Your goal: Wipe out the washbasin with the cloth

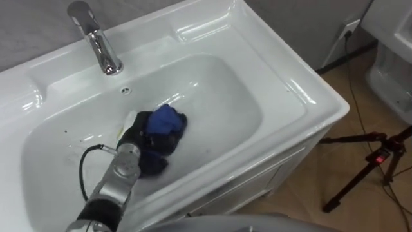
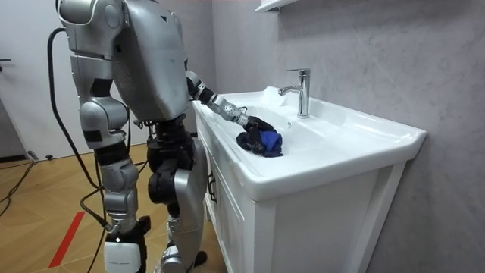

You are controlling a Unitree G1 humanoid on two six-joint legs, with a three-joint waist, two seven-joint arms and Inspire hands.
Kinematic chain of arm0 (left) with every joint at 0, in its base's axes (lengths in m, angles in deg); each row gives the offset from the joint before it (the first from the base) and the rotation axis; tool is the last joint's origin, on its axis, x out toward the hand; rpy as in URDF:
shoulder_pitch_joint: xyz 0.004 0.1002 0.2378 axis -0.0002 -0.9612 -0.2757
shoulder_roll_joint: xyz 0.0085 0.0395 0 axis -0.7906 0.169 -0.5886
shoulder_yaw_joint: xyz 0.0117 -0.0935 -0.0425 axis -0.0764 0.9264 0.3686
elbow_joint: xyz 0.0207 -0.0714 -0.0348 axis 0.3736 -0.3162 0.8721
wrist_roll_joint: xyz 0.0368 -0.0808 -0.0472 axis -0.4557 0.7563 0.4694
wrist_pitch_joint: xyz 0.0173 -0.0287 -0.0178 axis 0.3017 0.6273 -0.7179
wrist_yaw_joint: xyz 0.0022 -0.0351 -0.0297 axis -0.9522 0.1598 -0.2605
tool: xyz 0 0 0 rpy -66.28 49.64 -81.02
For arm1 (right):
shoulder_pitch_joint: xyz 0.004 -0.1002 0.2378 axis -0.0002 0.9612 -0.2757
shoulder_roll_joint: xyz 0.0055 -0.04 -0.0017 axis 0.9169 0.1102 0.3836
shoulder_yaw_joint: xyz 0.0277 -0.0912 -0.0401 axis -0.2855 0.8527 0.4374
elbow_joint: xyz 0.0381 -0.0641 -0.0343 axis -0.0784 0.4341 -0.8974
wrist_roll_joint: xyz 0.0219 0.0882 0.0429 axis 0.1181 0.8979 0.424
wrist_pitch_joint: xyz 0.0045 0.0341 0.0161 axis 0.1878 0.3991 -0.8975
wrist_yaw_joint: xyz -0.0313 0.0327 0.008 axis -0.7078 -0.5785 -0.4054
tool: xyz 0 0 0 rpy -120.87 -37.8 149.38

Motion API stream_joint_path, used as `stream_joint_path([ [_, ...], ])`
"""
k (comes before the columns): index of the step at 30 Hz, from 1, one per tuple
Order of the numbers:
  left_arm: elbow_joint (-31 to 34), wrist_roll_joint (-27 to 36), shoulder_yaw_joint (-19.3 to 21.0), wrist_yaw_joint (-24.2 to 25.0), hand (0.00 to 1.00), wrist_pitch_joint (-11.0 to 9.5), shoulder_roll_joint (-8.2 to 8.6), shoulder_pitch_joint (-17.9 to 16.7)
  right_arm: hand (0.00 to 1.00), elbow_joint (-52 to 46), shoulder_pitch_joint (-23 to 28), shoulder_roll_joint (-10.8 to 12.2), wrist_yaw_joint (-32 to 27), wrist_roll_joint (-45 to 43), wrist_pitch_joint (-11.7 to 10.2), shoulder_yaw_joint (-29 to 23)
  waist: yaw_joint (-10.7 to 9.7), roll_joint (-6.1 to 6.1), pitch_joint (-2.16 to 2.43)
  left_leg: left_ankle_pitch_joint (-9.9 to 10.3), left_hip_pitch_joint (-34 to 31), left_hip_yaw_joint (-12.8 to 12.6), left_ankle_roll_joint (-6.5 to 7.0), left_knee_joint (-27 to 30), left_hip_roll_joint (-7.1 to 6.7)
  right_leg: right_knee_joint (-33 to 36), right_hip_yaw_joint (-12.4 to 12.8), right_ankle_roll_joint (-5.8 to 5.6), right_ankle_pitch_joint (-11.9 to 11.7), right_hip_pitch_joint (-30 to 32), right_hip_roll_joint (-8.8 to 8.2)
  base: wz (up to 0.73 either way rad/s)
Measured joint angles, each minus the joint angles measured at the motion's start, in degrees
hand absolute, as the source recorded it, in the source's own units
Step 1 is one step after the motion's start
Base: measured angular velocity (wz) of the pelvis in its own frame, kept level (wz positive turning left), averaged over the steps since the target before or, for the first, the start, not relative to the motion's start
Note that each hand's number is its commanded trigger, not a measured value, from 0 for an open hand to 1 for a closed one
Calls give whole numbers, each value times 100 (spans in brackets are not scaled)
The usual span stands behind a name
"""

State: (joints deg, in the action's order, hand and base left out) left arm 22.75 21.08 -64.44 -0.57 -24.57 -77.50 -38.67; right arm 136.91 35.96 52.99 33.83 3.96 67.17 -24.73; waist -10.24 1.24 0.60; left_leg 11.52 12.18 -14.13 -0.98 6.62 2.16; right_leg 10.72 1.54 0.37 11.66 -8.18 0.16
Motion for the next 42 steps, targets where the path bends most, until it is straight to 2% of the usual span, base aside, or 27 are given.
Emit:
stream_joint_path([
  [3, -14, -592, 28, -465, 100, 2, -248, -204, 0, -157, 6, -36, -9, -5, -2, -179, -13, 26, 10, 14, 49, 1, -44, 3, 57, -5, 10, 54, -8, -40, 57, -10],
  [8, -68, -1621, 26, -1014, 100, 20, -261, -385, 0, -177, 6, -111, -50, -6, 2, -280, -10, 97, 56, 5, 50, -3, -94, 12, 114, -8, 27, 116, -27, -18, 114, -6],
  [11, -125, -2263, 25, -1315, 100, 200, -298, -523, 0, -178, -3, -180, -84, -8, 3, -326, -7, 173, 94, 5, 62, -8, -111, 14, 148, -4, 160, 148, -38, 6, 174, -15],
  [13, -136, -2652, 22, -1420, 100, 349, -361, -624, 0, -181, 2, -214, -106, -4, -7, -396, -9, 239, 93, 8, 75, -25, -120, 16, 162, -7, 164, 162, -43, 7, 187, -12],
  [15, -196, -3094, 22, -1522, 100, 595, -388, -688, 0, -173, 17, -249, -131, -1, -5, -450, -1, 307, 91, 1, 112, -20, -129, 19, 165, 1, 163, 168, -40, -5, 188, 0],
  [17, -201, -3403, 26, -1528, 100, 739, -395, -740, 0, -173, 15, -264, -131, -1, -20, -507, 7, 332, 90, -2, 146, -25, -132, 21, 165, 5, 166, 173, -36, -36, 184, -2],
  [21, -217, -4029, 29, -1499, 100, 851, -405, -738, 0, -146, -61, -337, -125, -5, -44, -675, 115, 396, 78, -3, 143, -13, -133, 34, 160, -2, 227, 167, -40, -33, 186, -5],
  [23, -217, -4436, 28, -1391, 100, 895, -465, -744, 0, -133, -96, -460, -125, 3, -115, -728, 131, 473, 66, -3, 120, -3, -132, 34, 150, -2, 246, 154, -54, -20, 183, 0],
  [28, -377, -4538, 28, -1286, 100, 912, -820, -738, 0, -126, -161, -691, -132, -3, -256, -956, 127, 638, 71, -4, 41, 1, -131, 80, 153, -4, 242, 162, -70, 74, 178, -1],
  [30, -407, -4659, 28, -1210, 100, 914, -978, -734, 0, -128, -186, -768, -138, -2, -286, -955, 120, 722, 41, -5, 18, 27, -131, 80, 154, -5, 214, 164, -71, 86, 175, 4],
  [32, -411, -4739, 25, -1209, 100, 914, -1047, -739, 0, -126, -218, -774, -138, -1, -323, -953, 118, 759, 19, -5, -5, 31, -131, 82, 156, -5, 194, 168, -68, 98, 174, 7],
  [37, -317, -4856, 25, -1112, 100, 914, -1091, -725, 0, -127, -293, -777, -161, 11, -505, -952, 118, 770, 15, -5, -72, 55, -131, 109, 158, -19, 155, 173, -65, 133, 164, 3],
  [42, -153, -4853, 25, -1039, 100, 914, -1109, -732, 0, -123, -257, -777, -255, 39, -563, -956, 125, 765, 18, -5, -111, 64, -131, 110, 158, -67, 140, 178, -75, 144, 165, 0],
])
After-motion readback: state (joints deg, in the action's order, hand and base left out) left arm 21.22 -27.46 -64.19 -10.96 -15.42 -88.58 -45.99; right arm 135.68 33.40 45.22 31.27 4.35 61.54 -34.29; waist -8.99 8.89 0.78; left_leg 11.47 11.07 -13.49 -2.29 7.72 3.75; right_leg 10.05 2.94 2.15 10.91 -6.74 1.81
